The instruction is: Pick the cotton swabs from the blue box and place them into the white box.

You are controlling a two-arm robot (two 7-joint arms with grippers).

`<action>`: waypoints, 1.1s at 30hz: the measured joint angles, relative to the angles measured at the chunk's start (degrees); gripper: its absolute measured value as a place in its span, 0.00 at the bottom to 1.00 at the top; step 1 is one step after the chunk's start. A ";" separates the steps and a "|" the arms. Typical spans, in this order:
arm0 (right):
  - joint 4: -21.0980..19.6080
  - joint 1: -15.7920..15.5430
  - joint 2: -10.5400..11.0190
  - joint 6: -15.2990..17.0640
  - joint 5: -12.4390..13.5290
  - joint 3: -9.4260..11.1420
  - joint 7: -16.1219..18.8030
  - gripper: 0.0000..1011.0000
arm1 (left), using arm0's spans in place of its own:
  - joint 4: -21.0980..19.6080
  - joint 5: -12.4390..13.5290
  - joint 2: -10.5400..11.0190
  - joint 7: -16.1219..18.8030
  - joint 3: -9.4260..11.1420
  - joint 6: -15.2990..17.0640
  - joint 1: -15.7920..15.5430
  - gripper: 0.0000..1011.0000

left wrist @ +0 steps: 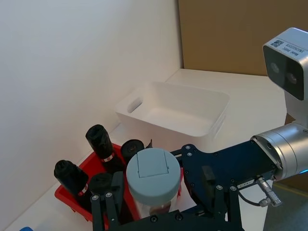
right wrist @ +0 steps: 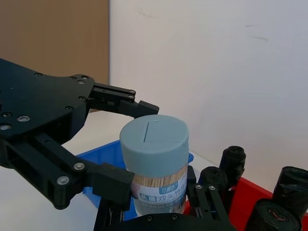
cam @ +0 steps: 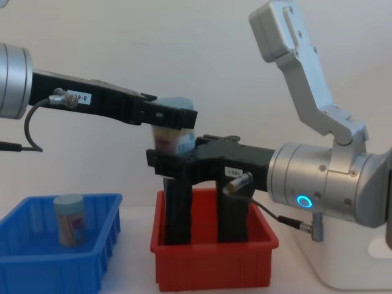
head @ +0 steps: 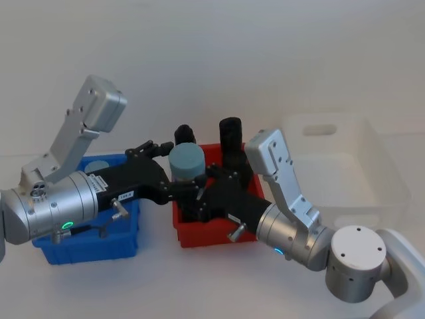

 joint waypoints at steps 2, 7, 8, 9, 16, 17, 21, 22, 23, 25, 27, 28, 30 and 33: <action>-0.08 -0.06 0.05 0.09 0.09 0.01 -0.45 0.63 | 0.00 0.00 0.00 0.00 0.00 0.00 0.00 0.99; -1.01 -0.71 0.45 0.54 0.68 0.26 -2.86 0.63 | 0.00 0.00 0.00 0.00 0.00 0.00 0.00 0.99; -1.19 -0.84 0.53 0.61 0.84 0.34 -3.37 0.63 | 0.00 0.00 0.00 0.00 0.01 0.00 0.00 0.99; -1.46 -1.02 0.66 0.68 0.99 0.43 -3.79 0.63 | 0.00 0.00 0.00 0.00 0.00 0.00 0.00 0.99; -3.96 -2.84 1.94 1.17 2.81 1.37 -8.11 0.63 | 0.00 0.00 0.00 0.00 0.00 0.00 0.00 0.99; -4.71 -3.32 2.32 1.24 3.27 1.68 -9.06 0.63 | 0.00 0.00 0.00 0.00 0.00 0.00 0.00 0.99; -6.27 -4.55 3.29 1.33 4.56 2.42 -11.66 0.63 | 0.00 0.00 0.00 0.00 0.00 0.00 0.00 0.99; -6.72 -4.89 3.57 1.33 4.82 2.63 -12.14 0.63 | 0.00 0.00 0.00 0.00 0.00 0.00 0.00 0.99; -7.36 -5.42 4.02 1.34 5.36 2.98 -13.30 0.63 | 0.00 0.00 0.00 0.00 0.00 0.00 0.00 0.99; -7.95 -5.91 4.48 1.34 5.86 3.33 -14.27 0.63 | 0.00 0.00 0.00 0.00 0.00 0.00 0.00 0.99; -8.61 -6.50 5.01 1.34 6.35 3.75 -15.28 0.63 | 0.00 0.00 0.00 0.00 0.00 0.00 0.00 0.99; -9.15 -6.98 5.45 1.33 6.86 4.12 -16.40 0.63 | 0.00 0.00 0.00 0.00 0.00 0.00 0.00 0.99; -9.93 -7.72 6.21 1.31 7.49 4.75 -17.90 0.63 | 0.00 0.00 0.00 0.00 0.00 0.00 0.00 0.99; -10.53 -8.36 6.89 1.26 8.15 5.39 -19.47 0.63 | 0.00 0.00 0.00 0.00 0.00 0.00 0.00 0.99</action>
